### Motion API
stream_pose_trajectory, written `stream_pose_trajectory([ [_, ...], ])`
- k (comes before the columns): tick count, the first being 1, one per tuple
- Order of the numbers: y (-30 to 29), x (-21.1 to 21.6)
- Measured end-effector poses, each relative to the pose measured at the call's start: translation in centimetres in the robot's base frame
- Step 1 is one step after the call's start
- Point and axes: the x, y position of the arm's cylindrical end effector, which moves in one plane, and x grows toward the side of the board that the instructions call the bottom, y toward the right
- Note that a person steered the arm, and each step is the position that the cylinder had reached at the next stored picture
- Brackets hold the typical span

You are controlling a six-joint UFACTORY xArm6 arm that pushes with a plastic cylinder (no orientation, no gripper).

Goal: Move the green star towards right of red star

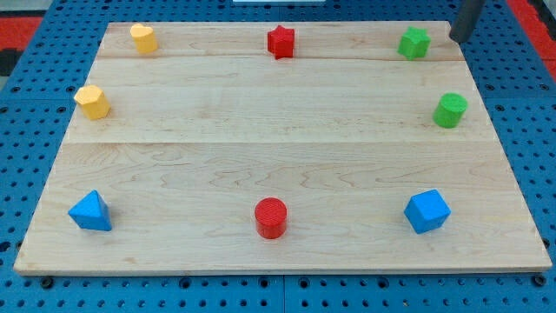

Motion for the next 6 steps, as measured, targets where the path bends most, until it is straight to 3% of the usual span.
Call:
stream_pose_trajectory([
  [1, -1.5, 0.6],
  [2, -5.6, 5.1],
  [6, -4.7, 4.7],
])
